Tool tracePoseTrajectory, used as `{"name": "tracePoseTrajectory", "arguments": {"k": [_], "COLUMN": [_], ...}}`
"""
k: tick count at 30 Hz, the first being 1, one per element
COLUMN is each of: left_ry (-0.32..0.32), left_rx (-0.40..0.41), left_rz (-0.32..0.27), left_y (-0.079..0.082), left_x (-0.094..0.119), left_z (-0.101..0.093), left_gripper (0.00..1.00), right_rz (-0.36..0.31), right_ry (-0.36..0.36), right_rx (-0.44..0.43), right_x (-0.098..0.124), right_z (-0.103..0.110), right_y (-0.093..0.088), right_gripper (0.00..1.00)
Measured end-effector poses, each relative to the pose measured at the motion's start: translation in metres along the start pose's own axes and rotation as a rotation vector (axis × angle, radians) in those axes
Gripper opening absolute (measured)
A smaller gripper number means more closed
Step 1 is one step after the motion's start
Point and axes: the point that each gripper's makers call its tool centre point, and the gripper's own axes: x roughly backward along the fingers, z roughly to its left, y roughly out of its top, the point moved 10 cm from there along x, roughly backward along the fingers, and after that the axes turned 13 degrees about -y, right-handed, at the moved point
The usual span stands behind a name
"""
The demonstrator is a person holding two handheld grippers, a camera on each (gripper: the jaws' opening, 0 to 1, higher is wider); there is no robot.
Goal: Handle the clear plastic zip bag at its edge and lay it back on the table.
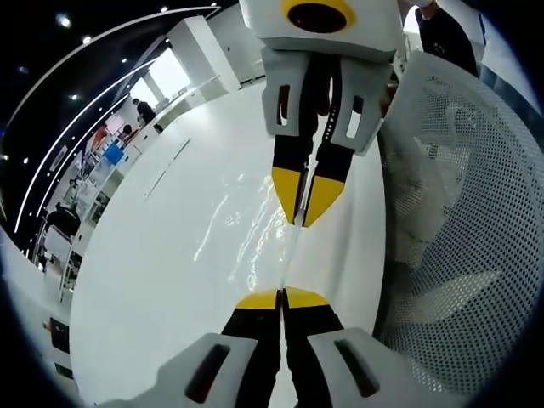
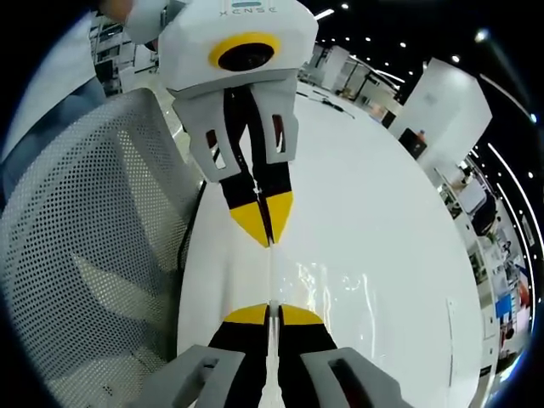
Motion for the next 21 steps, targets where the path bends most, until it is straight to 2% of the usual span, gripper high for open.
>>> {"name": "tracePoseTrajectory", "arguments": {"k": [21], "left_ry": [0.001], "left_rx": [0.01], "left_rz": [0.009], "left_y": [-0.0029], "left_x": [0.003], "left_z": [0.0016], "left_gripper": [0.0], "right_rz": [0.008], "right_ry": [-0.004], "right_rx": [-0.011], "right_x": [0.001], "right_z": [-0.0004], "right_y": [-0.0042], "right_gripper": [0.0]}}
